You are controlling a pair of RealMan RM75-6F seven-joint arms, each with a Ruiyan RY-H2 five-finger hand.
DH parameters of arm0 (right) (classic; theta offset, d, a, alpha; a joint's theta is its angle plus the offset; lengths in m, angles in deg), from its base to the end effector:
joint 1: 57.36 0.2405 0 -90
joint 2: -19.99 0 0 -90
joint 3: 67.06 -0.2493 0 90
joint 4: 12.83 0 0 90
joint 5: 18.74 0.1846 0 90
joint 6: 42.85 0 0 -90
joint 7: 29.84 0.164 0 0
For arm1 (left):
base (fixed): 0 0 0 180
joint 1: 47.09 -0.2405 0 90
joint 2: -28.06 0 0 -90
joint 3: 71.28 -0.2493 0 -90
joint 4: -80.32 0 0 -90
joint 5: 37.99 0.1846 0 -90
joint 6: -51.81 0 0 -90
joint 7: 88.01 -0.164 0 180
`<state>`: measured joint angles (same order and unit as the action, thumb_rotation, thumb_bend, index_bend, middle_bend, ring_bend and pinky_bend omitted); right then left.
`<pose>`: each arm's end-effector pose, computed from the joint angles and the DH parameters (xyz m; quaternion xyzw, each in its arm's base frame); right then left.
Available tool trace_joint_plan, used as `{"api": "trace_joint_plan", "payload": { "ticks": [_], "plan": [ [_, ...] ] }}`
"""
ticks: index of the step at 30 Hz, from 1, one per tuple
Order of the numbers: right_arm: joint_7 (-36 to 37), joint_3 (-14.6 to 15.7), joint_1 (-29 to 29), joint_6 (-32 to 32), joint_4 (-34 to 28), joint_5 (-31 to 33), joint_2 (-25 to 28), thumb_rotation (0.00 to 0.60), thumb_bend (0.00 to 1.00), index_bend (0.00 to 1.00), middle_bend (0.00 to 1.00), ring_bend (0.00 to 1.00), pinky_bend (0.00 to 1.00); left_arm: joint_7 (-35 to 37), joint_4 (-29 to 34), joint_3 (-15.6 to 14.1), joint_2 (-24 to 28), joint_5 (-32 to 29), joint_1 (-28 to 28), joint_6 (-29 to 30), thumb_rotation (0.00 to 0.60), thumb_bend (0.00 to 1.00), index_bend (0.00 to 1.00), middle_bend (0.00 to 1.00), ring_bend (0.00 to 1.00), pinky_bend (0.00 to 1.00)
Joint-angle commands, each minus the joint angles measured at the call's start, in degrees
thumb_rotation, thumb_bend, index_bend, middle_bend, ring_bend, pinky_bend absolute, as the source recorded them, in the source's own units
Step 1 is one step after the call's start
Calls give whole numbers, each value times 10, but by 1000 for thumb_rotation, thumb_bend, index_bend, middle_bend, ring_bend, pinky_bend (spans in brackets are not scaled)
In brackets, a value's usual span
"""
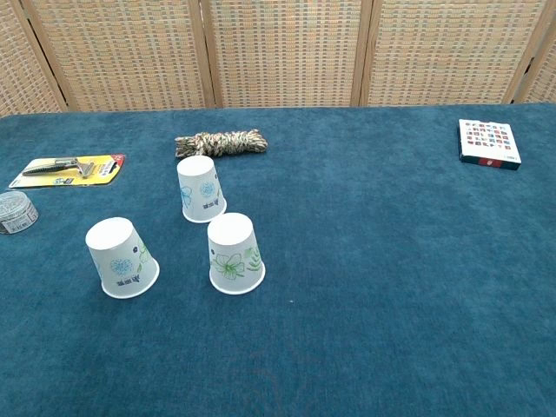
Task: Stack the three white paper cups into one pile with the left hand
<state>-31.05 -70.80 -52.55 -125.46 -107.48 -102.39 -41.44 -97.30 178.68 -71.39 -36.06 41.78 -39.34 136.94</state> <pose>-0.2978 -0.2004 0.1886 0.5925 -0.3965 0.3677 0.5972 -0.2874 0.2010 0.1685 -0.5984 -0.3958 -0.3480 0.6035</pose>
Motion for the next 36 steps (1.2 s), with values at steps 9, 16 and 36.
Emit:
{"api": "trace_joint_plan", "payload": {
  "ticks": [9, 16, 36],
  "plan": [
    [1, -1, -2, -2, -1, 1, 1, 600, 0, 0, 0, 0, 0, 0, -6, -1, -4, 57, 60, -90, 600, 219, 0, 0, 0, 0],
    [2, -3, -1, 1, -1, 5, 1, 600, 0, 0, 0, 0, 0, -27, 7, 17, -14, 37, 163, -255, 600, 219, 0, 0, 0, 22],
    [29, -11, -1, 9, 7, 24, 10, 600, 0, 0, 0, 0, 0, -163, -54, 55, -143, -102, 280, -360, 600, 221, 245, 283, 310, 355]
  ]
}}
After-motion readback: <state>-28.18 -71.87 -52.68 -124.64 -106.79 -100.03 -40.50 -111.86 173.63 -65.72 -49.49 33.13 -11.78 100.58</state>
